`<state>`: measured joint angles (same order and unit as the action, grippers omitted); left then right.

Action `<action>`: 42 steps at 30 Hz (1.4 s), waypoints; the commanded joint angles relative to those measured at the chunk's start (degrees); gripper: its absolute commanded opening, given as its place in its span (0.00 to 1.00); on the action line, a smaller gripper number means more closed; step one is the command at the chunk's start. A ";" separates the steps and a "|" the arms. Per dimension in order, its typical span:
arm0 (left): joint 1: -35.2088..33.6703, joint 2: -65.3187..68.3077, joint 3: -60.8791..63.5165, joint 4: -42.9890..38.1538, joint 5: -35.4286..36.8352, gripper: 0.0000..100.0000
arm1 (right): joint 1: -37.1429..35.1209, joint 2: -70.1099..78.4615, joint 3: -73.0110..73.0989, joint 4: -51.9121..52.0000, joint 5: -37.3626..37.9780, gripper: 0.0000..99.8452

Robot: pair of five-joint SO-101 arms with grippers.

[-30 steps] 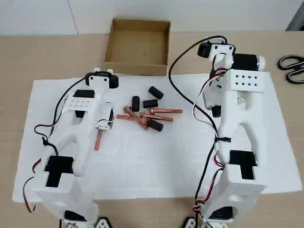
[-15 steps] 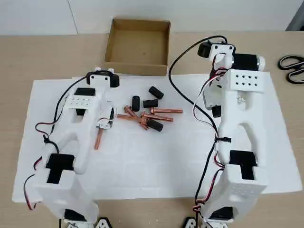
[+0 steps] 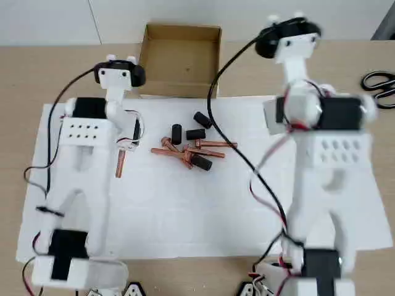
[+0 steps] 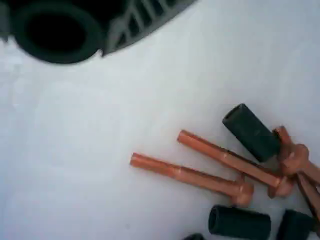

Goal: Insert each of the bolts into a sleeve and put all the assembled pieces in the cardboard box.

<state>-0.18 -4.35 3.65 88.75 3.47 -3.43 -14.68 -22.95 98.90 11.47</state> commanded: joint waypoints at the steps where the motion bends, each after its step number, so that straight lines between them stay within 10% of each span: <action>1: 0.18 -7.91 -2.51 2.37 0.70 0.01 | -0.57 -9.98 -0.26 0.48 -0.44 0.00; 13: 0.70 -24.62 -2.51 0.35 0.88 0.01 | -0.48 -37.49 22.51 -1.27 -0.53 0.00; 30: 4.57 -28.22 -2.42 -0.70 13.80 0.01 | -14.90 -68.26 79.56 -54.20 -14.51 0.00; 42: 18.02 -36.04 -2.86 -19.16 18.11 0.01 | -21.67 -70.02 93.98 -58.95 -11.52 0.00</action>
<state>16.26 -34.51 3.65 75.38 21.93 -24.62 -83.69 70.42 41.41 -0.75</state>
